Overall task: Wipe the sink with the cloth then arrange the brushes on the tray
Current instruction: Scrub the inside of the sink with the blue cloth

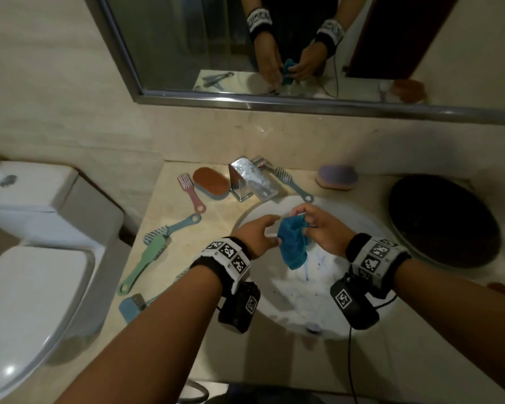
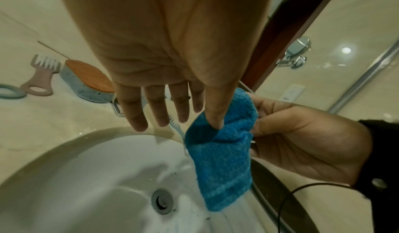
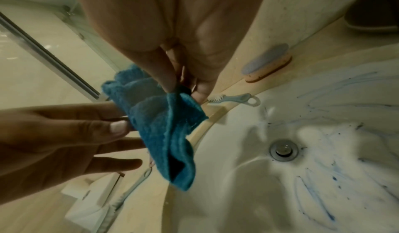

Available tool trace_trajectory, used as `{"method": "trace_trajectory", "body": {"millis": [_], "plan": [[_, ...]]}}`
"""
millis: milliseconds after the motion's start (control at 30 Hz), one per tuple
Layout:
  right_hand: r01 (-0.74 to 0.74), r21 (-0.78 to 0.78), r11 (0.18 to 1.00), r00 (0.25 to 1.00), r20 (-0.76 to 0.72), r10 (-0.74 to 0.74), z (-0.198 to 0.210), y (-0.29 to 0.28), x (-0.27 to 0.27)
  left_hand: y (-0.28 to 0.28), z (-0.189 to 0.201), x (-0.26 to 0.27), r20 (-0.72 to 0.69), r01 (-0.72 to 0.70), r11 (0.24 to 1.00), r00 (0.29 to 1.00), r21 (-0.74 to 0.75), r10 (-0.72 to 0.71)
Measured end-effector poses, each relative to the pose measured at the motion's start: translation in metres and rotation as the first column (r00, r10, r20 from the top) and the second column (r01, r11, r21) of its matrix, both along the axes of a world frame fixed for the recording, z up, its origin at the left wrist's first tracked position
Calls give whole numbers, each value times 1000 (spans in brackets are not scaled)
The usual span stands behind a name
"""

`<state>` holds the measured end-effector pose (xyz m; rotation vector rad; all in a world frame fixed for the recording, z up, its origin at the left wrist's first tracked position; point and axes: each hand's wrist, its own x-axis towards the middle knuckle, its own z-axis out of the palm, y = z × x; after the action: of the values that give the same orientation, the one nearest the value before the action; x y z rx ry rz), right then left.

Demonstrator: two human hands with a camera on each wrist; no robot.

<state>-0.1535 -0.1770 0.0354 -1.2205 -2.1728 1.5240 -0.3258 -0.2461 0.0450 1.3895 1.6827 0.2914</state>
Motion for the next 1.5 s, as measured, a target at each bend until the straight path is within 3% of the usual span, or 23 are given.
{"method": "trace_trajectory", "body": {"millis": [133, 300, 433, 633, 833, 967, 1133, 1267, 1367, 1500], "plan": [[47, -32, 998, 997, -59, -49, 12, -1, -2, 1, 6, 5, 146, -80, 996, 987, 38, 73], [67, 20, 998, 997, -28, -67, 23, 1, -3, 0, 8, -3, 199, -178, 978, 968, 109, 154], [111, -73, 991, 994, 11, -110, 28, 4, -2, -2, 8, -12, 213, -247, 962, 952, 120, 218], [124, 72, 990, 982, 136, -133, 24, 8, 6, -1, 12, -17, 219, -261, 960, 947, 101, 235], [-72, 120, 990, 948, 315, 31, 31, 9, 11, -6, 15, -20, 245, -248, 960, 946, 130, 211], [-17, 49, 999, 988, 157, 9, 37, 9, 5, -6, 16, -19, 254, -184, 968, 958, 173, 137], [-82, -66, 994, 996, 14, 83, 41, 4, -17, -4, 19, -16, 312, -146, 965, 947, 217, 73], [-63, 13, 998, 997, 46, 62, 37, 8, -21, 1, 19, -17, 315, -177, 956, 944, 234, 98], [-78, 54, 996, 994, 87, 73, 38, 13, -15, 0, 18, -18, 319, -212, 963, 935, 165, 151], [-100, 118, 988, 992, 88, 90, 42, 13, -12, -3, 11, -17, 154, -177, 978, 975, 112, 159]]}}
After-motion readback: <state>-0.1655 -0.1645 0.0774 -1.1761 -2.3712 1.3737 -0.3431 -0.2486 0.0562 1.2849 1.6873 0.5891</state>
